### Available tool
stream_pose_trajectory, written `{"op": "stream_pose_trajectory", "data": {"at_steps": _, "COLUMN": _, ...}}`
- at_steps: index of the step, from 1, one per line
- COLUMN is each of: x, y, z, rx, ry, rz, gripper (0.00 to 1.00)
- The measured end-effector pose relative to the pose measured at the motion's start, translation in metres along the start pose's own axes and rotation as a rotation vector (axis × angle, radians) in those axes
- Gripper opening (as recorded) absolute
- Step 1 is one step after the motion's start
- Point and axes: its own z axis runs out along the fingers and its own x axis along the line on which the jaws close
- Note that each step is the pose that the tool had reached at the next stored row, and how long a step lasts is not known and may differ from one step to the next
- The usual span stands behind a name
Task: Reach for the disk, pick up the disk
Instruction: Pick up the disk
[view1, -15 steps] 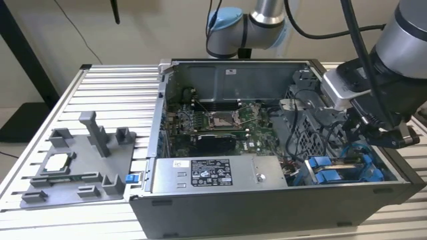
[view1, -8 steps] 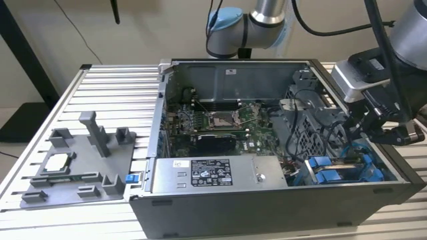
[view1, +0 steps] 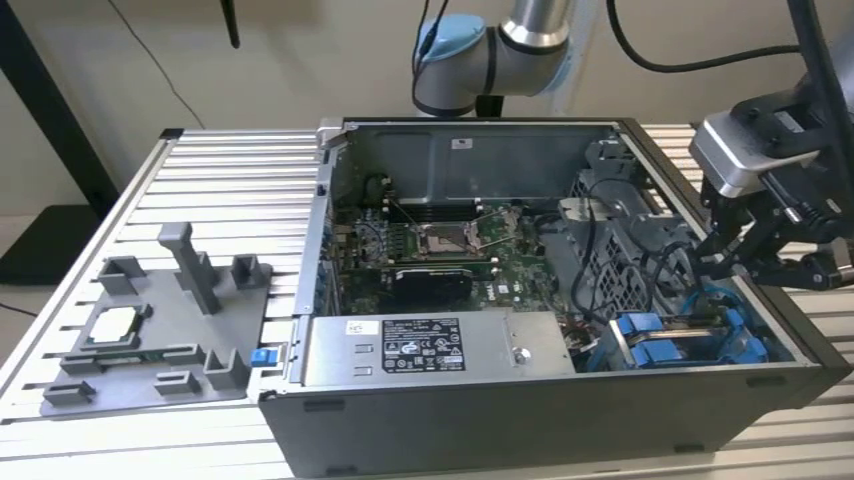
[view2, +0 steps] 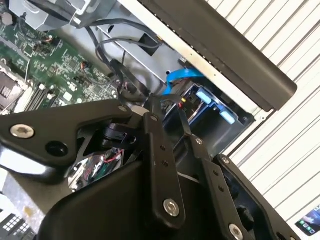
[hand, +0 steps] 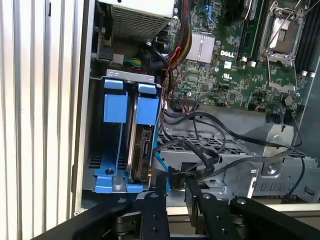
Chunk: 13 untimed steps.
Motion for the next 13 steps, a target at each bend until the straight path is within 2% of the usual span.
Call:
{"op": "stream_pose_trajectory", "data": {"at_steps": 4, "x": 0.0023, "y": 0.0005, "z": -0.0009, "rx": -0.0095, "ry": -0.0007, "rz": 0.002, "gripper": 1.0}}
{"op": "stream_pose_trajectory", "data": {"at_steps": 11, "x": 0.0028, "y": 0.0054, "z": -0.0017, "rx": -0.0104, "ry": -0.0002, "rz": 0.009, "gripper": 1.0}}
{"op": "stream_pose_trajectory", "data": {"at_steps": 12, "x": 0.0028, "y": 0.0054, "z": -0.0017, "rx": -0.0103, "ry": -0.0001, "rz": 0.01, "gripper": 0.0}}
{"op": "stream_pose_trajectory", "data": {"at_steps": 13, "x": 0.0028, "y": 0.0054, "z": -0.0017, "rx": -0.0101, "ry": 0.0001, "rz": 0.011, "gripper": 0.0}}
